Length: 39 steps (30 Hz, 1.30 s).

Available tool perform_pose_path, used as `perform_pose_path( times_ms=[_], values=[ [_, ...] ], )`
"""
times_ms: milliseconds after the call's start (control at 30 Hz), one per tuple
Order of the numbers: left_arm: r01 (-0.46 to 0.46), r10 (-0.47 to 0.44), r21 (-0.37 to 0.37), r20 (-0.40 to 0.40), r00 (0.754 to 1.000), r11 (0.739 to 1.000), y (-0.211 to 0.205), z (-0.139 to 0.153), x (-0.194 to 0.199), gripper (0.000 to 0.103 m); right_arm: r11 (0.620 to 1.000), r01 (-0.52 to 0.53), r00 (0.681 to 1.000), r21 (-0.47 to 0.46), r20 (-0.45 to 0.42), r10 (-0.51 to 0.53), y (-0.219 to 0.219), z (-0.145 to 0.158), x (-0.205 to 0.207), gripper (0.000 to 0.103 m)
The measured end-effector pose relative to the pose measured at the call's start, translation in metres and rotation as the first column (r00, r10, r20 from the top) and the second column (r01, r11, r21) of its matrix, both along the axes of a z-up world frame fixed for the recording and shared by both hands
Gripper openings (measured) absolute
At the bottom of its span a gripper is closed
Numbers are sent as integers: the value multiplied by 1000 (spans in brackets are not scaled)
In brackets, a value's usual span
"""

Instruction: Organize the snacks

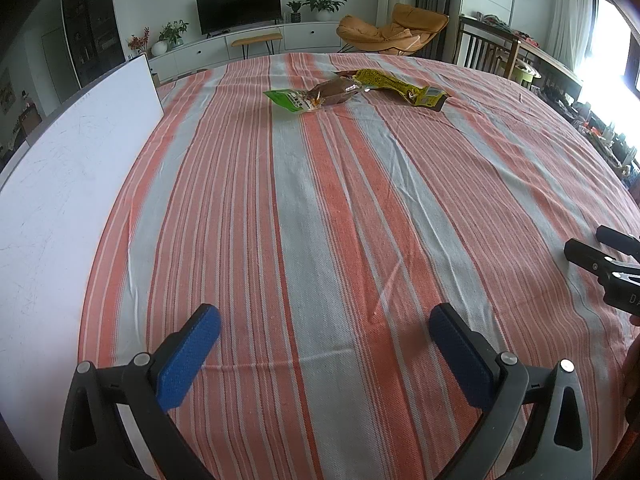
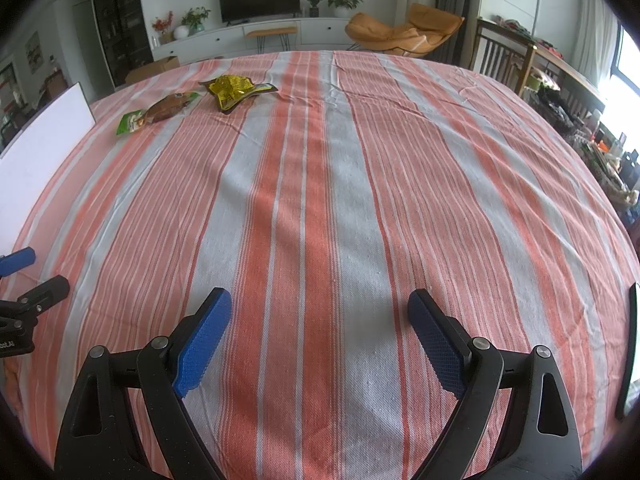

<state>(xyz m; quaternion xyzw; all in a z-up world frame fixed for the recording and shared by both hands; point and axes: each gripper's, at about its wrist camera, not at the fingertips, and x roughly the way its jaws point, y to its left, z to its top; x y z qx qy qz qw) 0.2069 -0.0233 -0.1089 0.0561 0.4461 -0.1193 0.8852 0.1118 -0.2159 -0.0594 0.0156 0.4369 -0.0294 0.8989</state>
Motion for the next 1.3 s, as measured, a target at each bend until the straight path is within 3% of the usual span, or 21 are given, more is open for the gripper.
perform_pose_path(
  times_ms=[667, 833, 933, 1000, 1033, 1133, 1167, 1233, 1300],
  values=[
    [11, -11, -2, -3, 1000, 1000, 0, 1, 0, 103, 1000, -1, 1000, -1, -1, 1, 0, -3, 5, 93],
    [136, -128, 66, -124, 984, 988, -11, 11, 31, 102, 1000, -6, 1000, 6, -1, 6, 1, -3, 5, 94],
    [236, -226, 135, -85, 970, 962, -37, 45, 60, 102, 1000, -7, 1000, 6, -1, 7, 2, -3, 4, 94],
    [324, -319, 215, -60, 946, 921, -63, 63, 84, 102, 1000, -7, 1000, 7, -1, 7, 2, -3, 4, 94],
    [375, -370, 279, -74, 926, 884, -77, 66, 99, 103, 1000, -7, 1000, 8, 0, 7, 3, -3, 5, 94],
    [421, -406, 437, -133, 904, 795, -98, 58, 138, 102, 1000, -7, 1000, 7, -1, 7, 3, -3, 4, 94],
    [427, -408, 456, -144, 901, 781, -101, 56, 149, 102, 1000, -7, 1000, 8, 0, 7, 3, -3, 5, 94],
    [428, -399, 456, -163, 902, 781, -103, 51, 174, 99, 1000, -7, 1000, 8, 0, 7, 3, -3, 4, 94],
    [408, -369, 405, -176, 913, 818, -100, 47, 200, 95, 1000, -7, 1000, 6, -1, 7, 4, -3, 5, 94]
  ],
)
